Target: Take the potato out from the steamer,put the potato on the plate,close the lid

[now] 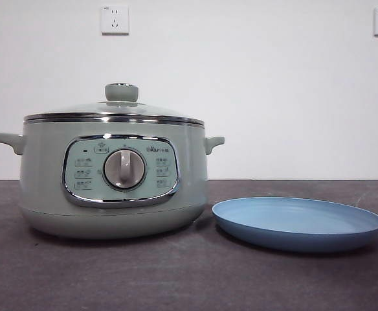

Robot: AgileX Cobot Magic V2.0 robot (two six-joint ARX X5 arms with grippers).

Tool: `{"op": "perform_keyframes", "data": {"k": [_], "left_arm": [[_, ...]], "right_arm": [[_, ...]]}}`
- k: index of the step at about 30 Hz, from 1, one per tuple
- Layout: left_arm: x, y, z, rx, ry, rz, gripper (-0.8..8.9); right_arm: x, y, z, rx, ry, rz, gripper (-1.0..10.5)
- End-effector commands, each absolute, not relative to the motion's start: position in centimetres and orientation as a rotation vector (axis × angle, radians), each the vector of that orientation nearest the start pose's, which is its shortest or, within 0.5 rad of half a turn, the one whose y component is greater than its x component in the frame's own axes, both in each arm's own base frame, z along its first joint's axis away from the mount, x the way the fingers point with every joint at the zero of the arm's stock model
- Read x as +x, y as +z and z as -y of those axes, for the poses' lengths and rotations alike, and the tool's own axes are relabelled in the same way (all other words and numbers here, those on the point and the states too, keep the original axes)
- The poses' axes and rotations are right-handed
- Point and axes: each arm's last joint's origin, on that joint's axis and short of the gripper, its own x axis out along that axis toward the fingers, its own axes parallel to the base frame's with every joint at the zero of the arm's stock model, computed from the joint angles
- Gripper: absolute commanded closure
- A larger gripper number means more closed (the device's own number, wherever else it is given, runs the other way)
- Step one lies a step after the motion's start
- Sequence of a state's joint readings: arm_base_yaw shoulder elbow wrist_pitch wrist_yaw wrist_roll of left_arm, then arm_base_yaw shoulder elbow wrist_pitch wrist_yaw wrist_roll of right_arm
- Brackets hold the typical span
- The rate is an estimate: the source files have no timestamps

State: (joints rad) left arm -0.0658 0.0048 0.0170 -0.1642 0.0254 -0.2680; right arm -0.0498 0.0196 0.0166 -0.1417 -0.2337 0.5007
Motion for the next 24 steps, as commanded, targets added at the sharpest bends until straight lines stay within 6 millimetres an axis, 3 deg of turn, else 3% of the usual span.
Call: {"op": "perform_keyframes", "data": {"k": [1, 7, 14, 19, 24], "left_arm": [[9.5, 15.7, 1.0, -0.300, -0.183, -0.153, 8.21], [8.2, 20.1, 1.2, -0.355, -0.271, -0.133, 8.21], [6.7, 26.8, 1.1, -0.257, -0.301, -0.067, 8.22], [6.9, 30.8, 1.3, -0.209, -0.345, -0.036, 8.22], [8.4, 34.4, 1.7, -0.163, -0.409, -0.052, 8.22]], "right_arm": [[9.5, 16.0, -0.4, 0.613, 0.198, -0.192, 9.6], [9.3, 19.8, -0.7, 0.633, 0.299, -0.211, 9.6], [10.3, 27.3, -0.9, 0.524, 0.413, -0.214, 9.6], [11.2, 33.1, -0.9, 0.369, 0.430, -0.176, 9.6], [12.3, 38.7, -1.0, 0.279, 0.457, -0.124, 9.6]]}}
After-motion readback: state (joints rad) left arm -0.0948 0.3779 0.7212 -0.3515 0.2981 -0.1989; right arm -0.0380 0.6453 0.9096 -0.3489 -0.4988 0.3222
